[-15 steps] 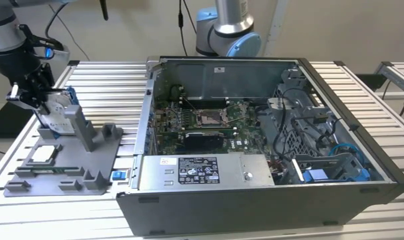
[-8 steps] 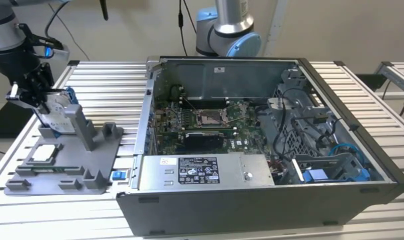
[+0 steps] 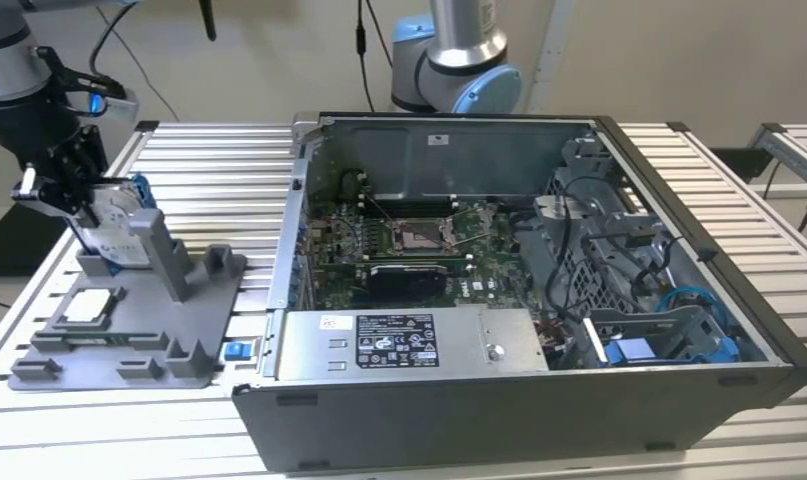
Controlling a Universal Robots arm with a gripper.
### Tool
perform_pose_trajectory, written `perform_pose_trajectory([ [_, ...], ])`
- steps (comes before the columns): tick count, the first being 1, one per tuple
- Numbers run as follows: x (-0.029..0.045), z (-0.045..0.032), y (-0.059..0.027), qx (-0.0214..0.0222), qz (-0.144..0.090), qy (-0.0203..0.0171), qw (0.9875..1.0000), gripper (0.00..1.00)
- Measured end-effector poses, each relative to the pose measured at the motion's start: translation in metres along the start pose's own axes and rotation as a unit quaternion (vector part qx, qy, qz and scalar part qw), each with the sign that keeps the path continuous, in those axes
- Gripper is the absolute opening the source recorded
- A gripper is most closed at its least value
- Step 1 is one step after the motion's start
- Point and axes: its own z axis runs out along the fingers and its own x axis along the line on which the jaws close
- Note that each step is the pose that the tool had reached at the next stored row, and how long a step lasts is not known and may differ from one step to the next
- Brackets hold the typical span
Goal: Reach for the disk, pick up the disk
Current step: 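Pick up the disk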
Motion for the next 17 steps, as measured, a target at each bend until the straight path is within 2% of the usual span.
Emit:
perform_pose_trajectory([
  [5,-0.0004,-0.0082,0.0001,-0.0001,0.0,0.0001,1.0,0.0],
  [11,-0.0005,-0.0106,0.0001,0.0,0.0,-0.0002,1.0,0.0],
  [13,-0.0006,-0.0112,0.0001,-0.0003,0.0,-0.0045,1.0,0.0],
  [14,-0.0006,-0.0115,0.0002,-0.0003,0.0,-0.0056,1.0,0.0],
  [17,-0.0008,-0.0142,0.0002,-0.0003,0.0,-0.0058,1.0,0.0],
])
